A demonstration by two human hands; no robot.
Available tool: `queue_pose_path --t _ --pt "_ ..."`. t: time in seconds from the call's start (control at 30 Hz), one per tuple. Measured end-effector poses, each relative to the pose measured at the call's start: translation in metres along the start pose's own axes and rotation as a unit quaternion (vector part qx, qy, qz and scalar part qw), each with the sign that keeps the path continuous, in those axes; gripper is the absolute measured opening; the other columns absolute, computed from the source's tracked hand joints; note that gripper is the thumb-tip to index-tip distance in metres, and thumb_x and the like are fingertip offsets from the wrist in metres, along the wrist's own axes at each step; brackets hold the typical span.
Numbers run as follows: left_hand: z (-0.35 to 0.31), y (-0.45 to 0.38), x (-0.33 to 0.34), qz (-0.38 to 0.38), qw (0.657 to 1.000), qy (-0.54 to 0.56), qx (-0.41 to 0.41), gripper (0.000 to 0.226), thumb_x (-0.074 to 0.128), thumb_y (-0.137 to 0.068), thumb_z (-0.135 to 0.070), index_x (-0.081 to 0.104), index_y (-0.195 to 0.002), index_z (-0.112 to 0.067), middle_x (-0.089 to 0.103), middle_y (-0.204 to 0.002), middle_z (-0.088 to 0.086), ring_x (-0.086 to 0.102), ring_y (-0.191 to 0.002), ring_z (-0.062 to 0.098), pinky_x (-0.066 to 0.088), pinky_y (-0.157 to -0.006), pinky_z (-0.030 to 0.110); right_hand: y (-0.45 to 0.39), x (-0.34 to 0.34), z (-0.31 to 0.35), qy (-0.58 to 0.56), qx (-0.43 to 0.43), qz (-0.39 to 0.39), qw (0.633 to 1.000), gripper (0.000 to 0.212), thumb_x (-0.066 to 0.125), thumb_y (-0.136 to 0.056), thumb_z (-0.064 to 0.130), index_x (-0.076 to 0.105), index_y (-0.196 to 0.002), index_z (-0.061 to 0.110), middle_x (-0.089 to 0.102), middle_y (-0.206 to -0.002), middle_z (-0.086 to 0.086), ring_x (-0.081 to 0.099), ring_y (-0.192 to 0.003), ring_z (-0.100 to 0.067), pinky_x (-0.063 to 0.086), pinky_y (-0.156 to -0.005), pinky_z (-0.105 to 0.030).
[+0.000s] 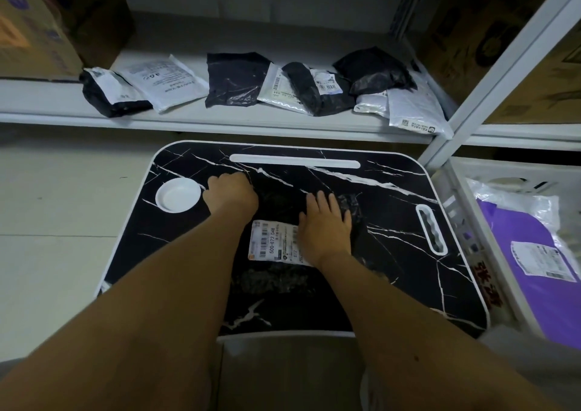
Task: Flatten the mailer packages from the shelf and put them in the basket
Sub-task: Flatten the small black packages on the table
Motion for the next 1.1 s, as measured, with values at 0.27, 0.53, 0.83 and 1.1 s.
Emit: queue_pose_path --t 0.27,0.53,0.83,1.1 --pt "0.059 -0.014 -0.024 -0.035 0.96 0.262 -0.091 0.045 0.05 -0.098 -0.026 0.038 -0.127 0.006 0.049 -0.132 0.026 0.049 -0.121 0.041 0.038 -0.098 0.043 0.009 -0.01 -0.019 -0.045 0.079 -0.076 0.993 0.063 0.028 -0.103 0.037 0.003 -0.155 0.011 0.0 -0.163 -0.008 -0.006 -0.15 -0.022 0.003 -0.12 -0.052" --pt "-0.002 0.005 0.018 0.102 0.977 0.185 0.017 0.027 0.058 -0.094 -0.03 0.058 -0.106 -0.006 0.062 -0.11 0.013 0.058 -0.1 0.028 0.044 -0.079 0.035 0.02 -0.018 0.006 -0.002 -0.05 -0.118 0.992 0.042 0.036 -0.101 0.037 0.047 -0.137 0.018 0.045 -0.142 -0.005 0.034 -0.137 -0.027 0.025 -0.115 -0.049" --pt "0.028 0.026 0.016 0.014 0.975 0.171 -0.139 0.024 0.04 -0.1 -0.028 0.055 -0.113 -0.013 0.06 -0.117 0.013 0.051 -0.114 0.032 0.042 -0.094 0.045 0.011 0.012 -0.016 0.071 0.032 0.096 0.992 0.071 0.008 -0.095 0.066 -0.009 -0.154 0.03 -0.021 -0.16 -0.006 -0.021 -0.147 -0.021 -0.005 -0.117 -0.058" --pt "-0.051 0.085 0.007 -0.13 0.969 -0.069 0.198 0.035 0.047 -0.095 -0.024 0.044 -0.13 -0.019 0.039 -0.142 0.007 0.029 -0.138 0.026 0.026 -0.113 0.043 0.037 -0.022 0.01 0.02 0.003 -0.083 0.996 0.063 0.043 -0.1 0.027 0.011 -0.154 0.024 0.0 -0.163 -0.007 -0.003 -0.15 -0.026 0.01 -0.119 -0.051"
Point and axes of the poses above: each hand's wrist, its own y-axis away from the middle knuckle, its own x-axis out of the palm, z = x × y, the point moved 9 cm from there along -y, towards the middle knuckle
